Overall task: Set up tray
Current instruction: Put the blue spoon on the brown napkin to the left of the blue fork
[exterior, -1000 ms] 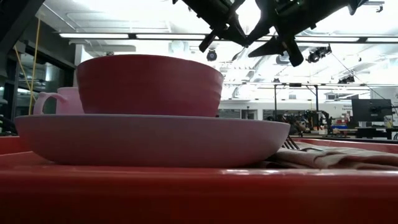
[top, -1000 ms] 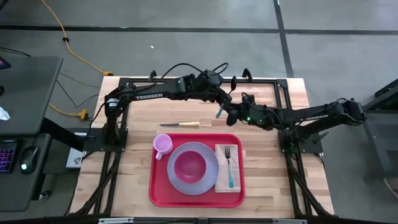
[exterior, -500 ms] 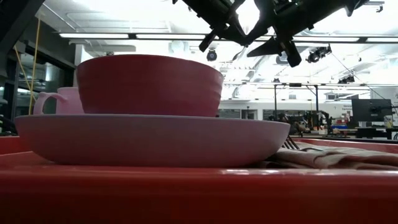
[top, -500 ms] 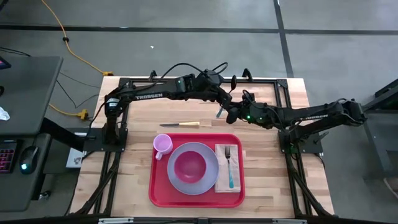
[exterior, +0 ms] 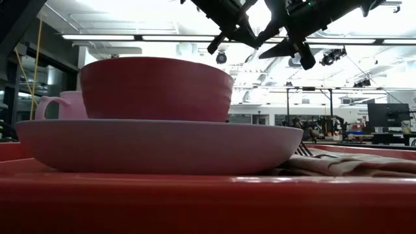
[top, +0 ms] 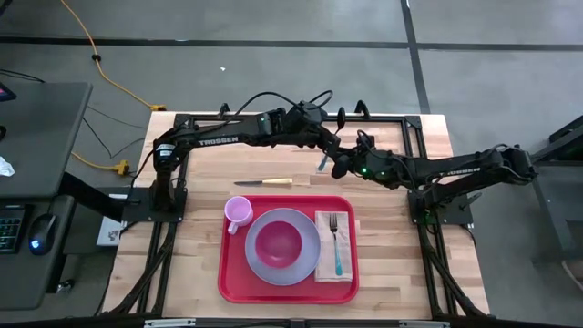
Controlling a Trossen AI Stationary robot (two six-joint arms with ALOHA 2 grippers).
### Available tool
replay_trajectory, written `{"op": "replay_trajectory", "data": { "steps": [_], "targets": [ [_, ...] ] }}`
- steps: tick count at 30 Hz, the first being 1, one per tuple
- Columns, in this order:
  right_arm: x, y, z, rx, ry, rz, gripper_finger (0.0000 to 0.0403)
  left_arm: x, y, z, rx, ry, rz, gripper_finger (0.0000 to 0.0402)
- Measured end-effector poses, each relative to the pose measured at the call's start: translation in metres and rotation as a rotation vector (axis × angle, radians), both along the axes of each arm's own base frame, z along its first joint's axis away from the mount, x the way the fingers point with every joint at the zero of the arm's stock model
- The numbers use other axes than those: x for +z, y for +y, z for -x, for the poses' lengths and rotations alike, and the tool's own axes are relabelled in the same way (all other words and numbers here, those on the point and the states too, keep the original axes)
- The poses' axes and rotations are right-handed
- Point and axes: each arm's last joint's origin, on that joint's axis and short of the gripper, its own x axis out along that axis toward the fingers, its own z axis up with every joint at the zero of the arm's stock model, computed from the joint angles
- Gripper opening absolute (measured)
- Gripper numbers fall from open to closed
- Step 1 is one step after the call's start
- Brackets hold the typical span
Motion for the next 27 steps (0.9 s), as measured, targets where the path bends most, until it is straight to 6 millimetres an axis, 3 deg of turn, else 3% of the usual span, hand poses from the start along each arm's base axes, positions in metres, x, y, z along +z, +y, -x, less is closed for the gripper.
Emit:
{"op": "replay_trajectory", "data": {
  "steps": [27],
  "targets": [
    [-0.0011, -0.0043, -0.0073, -0.049, -0.053, 0.002, 0.0133, -0.0012, 0.0019, 0.0013, 0.069, 0.014, -0.017, 0.0010]
  ]
}}
